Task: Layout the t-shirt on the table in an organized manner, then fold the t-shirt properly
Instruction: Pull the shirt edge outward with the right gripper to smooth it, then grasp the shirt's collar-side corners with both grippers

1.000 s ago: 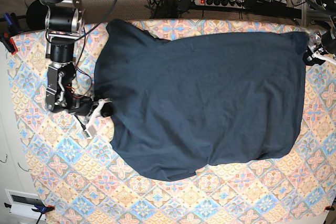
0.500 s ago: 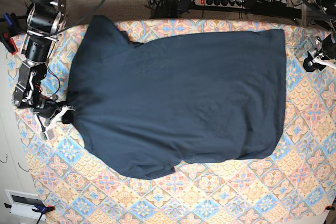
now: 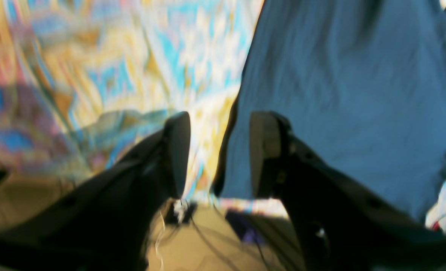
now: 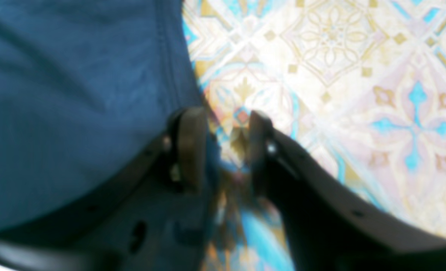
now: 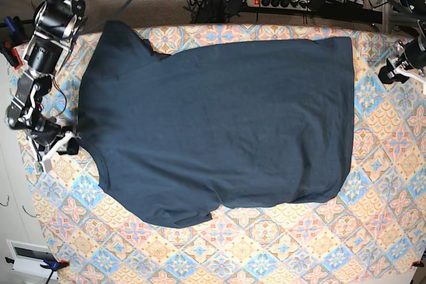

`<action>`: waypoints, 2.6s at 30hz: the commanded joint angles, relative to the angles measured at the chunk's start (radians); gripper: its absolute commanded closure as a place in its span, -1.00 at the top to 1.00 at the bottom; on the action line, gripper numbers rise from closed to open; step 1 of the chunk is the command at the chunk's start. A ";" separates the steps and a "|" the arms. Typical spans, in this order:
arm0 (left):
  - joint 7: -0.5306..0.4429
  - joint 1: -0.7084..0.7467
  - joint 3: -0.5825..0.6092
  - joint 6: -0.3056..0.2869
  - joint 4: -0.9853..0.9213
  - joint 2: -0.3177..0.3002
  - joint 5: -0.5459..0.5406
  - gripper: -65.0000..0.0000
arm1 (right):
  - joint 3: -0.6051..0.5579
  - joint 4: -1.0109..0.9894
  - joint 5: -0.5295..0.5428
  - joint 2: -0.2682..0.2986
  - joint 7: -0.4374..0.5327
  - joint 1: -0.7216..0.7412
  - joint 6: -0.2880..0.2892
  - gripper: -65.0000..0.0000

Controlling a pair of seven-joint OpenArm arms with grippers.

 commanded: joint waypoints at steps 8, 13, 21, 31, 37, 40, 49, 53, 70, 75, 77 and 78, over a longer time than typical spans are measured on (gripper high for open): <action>0.036 0.030 -0.007 -0.060 0.013 -0.021 -0.071 -0.19 | 0.067 0.288 0.011 0.027 -0.067 -0.140 0.003 -0.26; 0.036 0.039 0.023 -0.060 0.000 0.038 -0.060 -0.19 | 0.070 0.404 0.012 0.027 -0.110 -0.251 0.003 -0.26; -0.020 0.010 0.161 -0.057 -0.069 0.101 0.006 -0.19 | 0.070 0.521 0.130 0.027 -0.211 -0.429 0.003 -0.26; -0.016 -0.034 0.164 -0.060 -0.090 0.198 0.172 -0.22 | 0.139 0.650 0.150 0.028 -0.211 -0.626 0.003 -0.26; -0.017 -0.034 0.273 -0.064 -0.084 0.193 0.167 -0.55 | 0.136 0.663 0.255 0.045 -0.211 -0.694 0.003 -0.26; -0.022 -0.034 0.273 -0.064 -0.084 0.195 0.138 -1.00 | 0.134 0.660 0.338 0.068 -0.211 -0.709 0.003 -0.26; -0.019 -0.068 0.270 -0.062 -0.086 0.167 0.058 -1.00 | 0.133 0.663 0.431 0.070 -0.339 -0.734 0.003 -0.25; -0.019 -0.082 0.270 -0.062 -0.086 0.167 0.057 -1.00 | 0.133 0.668 0.433 0.070 -0.378 -0.734 0.003 -0.25; -0.023 -0.099 0.270 -0.062 -0.086 0.166 0.061 -1.00 | -0.042 0.668 0.585 0.080 -0.409 -0.731 0.003 -0.25; -0.023 -0.099 0.270 -0.062 -0.086 0.155 0.060 -1.00 | -0.065 0.668 0.586 0.080 -0.411 -0.731 0.003 -0.25; -0.023 -0.099 0.270 -0.062 -0.086 0.153 0.060 -1.00 | -0.084 0.668 0.586 0.080 -0.411 -0.731 0.003 -0.26; -0.023 -0.099 0.270 -0.062 -0.086 0.153 0.060 -1.00 | -0.099 0.668 0.586 0.080 -0.411 -0.731 0.003 -0.26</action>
